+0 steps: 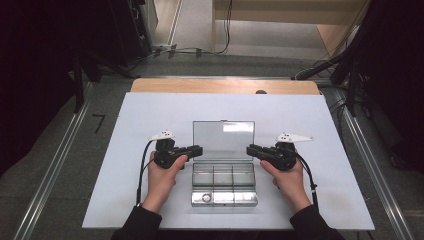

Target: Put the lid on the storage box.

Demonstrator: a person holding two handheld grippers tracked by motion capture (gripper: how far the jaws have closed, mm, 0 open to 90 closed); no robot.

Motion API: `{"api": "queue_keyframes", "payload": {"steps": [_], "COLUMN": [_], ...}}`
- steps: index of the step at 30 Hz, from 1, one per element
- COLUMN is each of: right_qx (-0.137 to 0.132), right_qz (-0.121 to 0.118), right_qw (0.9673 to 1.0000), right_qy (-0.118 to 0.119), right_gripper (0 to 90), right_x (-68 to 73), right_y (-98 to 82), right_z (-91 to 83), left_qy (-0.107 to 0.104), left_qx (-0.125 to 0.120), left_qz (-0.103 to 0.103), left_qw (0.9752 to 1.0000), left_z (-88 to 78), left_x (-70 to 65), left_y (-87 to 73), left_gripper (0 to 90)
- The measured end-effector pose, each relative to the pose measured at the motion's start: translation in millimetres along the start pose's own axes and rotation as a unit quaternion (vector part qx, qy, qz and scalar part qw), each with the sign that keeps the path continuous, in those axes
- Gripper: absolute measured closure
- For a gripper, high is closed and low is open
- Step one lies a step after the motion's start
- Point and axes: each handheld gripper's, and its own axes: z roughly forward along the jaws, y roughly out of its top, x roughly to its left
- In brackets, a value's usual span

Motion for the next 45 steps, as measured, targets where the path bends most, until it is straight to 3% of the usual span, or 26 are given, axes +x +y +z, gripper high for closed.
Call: {"api": "queue_keyframes", "payload": {"steps": [9,14,17,30,36,42,45], "right_qx": [-0.018,-0.027,-0.029,-0.03,-0.027,-0.033,-0.037], "right_qz": [-0.033,-0.057,-0.065,-0.074,-0.069,-0.062,-0.063], "right_qw": [0.9993,0.9979,0.9973,0.9966,0.9972,0.9975,0.9972], "right_qy": [-0.006,-0.012,-0.016,-0.022,-0.015,-0.014,-0.015], "right_gripper": [78.2,78.7,78.8,77.0,68.9,53.0,49.8], "right_x": [6.4,9.2,10.5,15.7,15.5,18.3,21.3], "right_y": [-3.7,-6.0,-6.6,-7.9,-6.0,1.1,7.6], "right_z": [-6.5,-8.9,-9.5,-12.7,-16.9,-23.3,-25.0], "left_qy": [-0.007,-0.009,-0.011,-0.007,-0.015,-0.016,-0.018], "left_qx": [-0.003,-0.037,-0.043,-0.045,-0.049,-0.052,-0.053], "left_qz": [0.029,0.034,0.042,0.061,0.073,0.079,0.079], "left_qw": [0.9995,0.9987,0.9981,0.9971,0.996,0.9954,0.9953], "left_z": [-3.9,-11.5,-14.6,-18.4,-20.1,-21.4,-21.8], "left_x": [-3.9,-5.9,-9.5,-16.5,-18.0,-19.7,-19.8], "left_y": [1.0,5.1,7.0,5.5,3.1,1.6,0.8], "left_gripper": [73.2,68.6,68.5,70.5,70.5,70.2,69.9]}}
